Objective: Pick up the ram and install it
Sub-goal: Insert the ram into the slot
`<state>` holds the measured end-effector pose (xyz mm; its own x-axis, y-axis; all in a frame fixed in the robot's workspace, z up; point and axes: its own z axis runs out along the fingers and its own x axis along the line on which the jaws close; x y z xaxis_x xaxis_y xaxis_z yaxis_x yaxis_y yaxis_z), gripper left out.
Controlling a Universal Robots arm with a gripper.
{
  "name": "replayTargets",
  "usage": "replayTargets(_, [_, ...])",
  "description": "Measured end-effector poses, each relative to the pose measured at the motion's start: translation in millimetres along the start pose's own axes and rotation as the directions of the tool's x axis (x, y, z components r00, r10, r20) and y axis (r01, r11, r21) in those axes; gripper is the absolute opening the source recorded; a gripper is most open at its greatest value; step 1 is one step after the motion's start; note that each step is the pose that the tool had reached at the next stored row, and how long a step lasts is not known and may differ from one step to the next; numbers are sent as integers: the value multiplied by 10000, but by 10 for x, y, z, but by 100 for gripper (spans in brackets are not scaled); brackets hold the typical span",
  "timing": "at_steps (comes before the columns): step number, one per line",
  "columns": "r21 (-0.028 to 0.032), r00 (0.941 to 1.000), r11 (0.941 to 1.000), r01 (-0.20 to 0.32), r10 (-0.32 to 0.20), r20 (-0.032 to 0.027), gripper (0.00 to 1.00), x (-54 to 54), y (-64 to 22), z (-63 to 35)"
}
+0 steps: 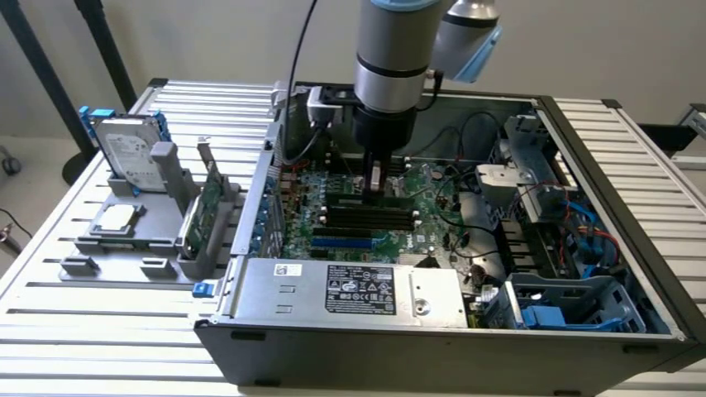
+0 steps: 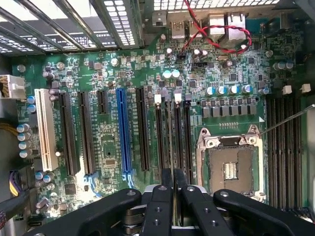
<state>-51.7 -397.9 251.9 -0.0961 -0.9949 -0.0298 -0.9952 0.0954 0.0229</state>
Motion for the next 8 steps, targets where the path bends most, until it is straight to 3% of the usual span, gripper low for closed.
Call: replayTargets(8, [-99,10000,10000,-6,6,-18,14,76,-39,13])
